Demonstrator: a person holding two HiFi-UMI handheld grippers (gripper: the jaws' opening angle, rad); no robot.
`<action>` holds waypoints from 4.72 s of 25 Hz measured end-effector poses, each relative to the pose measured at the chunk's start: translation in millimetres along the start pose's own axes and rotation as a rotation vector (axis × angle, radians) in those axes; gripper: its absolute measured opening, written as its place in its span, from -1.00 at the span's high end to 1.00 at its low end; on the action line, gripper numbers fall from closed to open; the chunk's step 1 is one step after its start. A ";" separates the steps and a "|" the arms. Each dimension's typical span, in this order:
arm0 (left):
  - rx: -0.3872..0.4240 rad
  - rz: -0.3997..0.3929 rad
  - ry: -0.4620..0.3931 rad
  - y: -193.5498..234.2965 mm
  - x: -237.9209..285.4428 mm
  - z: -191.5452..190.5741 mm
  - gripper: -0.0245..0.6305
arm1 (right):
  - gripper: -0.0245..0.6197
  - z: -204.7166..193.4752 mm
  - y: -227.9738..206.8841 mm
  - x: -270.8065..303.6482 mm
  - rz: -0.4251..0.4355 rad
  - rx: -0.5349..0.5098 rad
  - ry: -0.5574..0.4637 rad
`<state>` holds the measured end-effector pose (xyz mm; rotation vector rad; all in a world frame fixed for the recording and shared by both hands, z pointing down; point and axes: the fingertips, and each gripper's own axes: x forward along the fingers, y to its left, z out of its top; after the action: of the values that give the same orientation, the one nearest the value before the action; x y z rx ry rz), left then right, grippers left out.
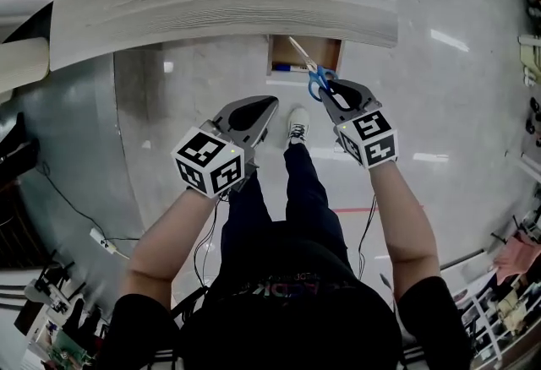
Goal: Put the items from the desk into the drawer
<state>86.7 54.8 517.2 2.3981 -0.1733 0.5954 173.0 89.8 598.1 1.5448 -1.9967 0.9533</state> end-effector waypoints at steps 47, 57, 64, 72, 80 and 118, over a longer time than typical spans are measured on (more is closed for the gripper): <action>-0.014 0.115 0.017 54.0 25.7 -22.7 0.92 | 0.59 -34.9 -53.4 101.7 -0.050 -0.107 0.333; 0.005 0.120 -0.046 38.2 14.4 9.4 0.92 | 0.87 40.1 -33.4 38.9 0.006 0.002 0.020; 0.048 0.129 -0.120 39.1 -29.3 45.7 0.92 | 0.87 121.4 19.3 -0.1 0.062 -0.016 -0.180; 0.137 0.136 -0.173 21.5 -61.3 80.8 0.92 | 0.87 169.8 64.1 -28.1 0.136 -0.021 -0.308; 0.180 0.153 -0.227 18.4 -111.5 98.5 0.92 | 0.87 197.2 112.5 -41.7 0.172 -0.049 -0.378; 0.277 0.124 -0.284 -5.8 -156.0 118.0 0.92 | 0.87 211.5 178.4 -68.5 0.210 -0.129 -0.444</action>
<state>-6.2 -18.9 361.7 2.7509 -0.3864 0.3477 35.6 2.3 364.3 1.6019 -2.5120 0.5709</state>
